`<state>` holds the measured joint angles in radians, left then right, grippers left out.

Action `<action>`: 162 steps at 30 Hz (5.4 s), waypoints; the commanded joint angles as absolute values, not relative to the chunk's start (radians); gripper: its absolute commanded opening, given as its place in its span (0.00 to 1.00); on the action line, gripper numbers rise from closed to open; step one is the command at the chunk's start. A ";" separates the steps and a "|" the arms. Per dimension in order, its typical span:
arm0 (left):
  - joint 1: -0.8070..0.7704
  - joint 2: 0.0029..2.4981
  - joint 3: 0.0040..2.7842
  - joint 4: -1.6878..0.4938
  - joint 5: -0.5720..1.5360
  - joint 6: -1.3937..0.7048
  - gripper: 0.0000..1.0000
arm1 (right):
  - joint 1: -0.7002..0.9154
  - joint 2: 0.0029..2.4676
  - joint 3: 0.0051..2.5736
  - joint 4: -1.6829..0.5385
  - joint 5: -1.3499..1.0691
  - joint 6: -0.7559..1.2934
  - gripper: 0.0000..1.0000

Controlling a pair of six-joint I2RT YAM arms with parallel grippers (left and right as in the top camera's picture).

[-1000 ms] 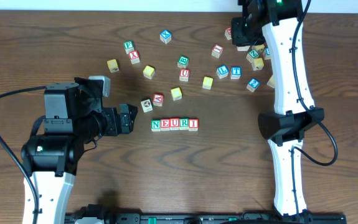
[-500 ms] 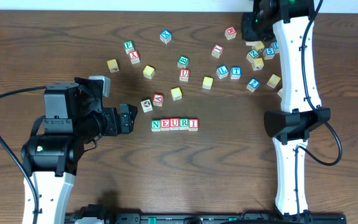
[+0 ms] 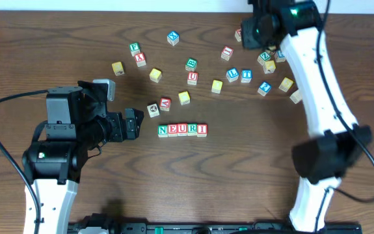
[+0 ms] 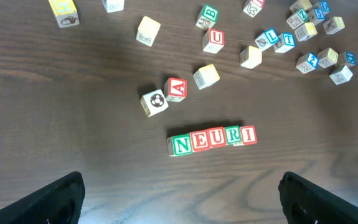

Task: Spell out NEURIPS
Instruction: 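Carry the P block with the right gripper toward the row's right end, then lower the P block to the right of the I block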

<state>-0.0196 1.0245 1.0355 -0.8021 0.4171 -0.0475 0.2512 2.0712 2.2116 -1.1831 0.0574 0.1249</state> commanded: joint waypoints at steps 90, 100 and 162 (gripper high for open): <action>-0.014 1.018 1.049 -0.801 0.426 -0.038 0.98 | 0.585 1.766 1.033 -0.520 0.129 0.606 0.15; -0.014 1.018 1.049 -0.801 0.426 -0.038 0.98 | 0.598 1.769 0.995 -0.503 0.130 0.628 0.15; -0.014 1.018 1.049 -0.801 0.426 -0.038 0.98 | 0.602 1.769 0.987 -0.392 0.159 0.595 0.35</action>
<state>-0.0196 1.0248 1.0355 -0.8028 0.4171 -0.0475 0.5926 1.7607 0.9897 -0.4061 0.1322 0.6170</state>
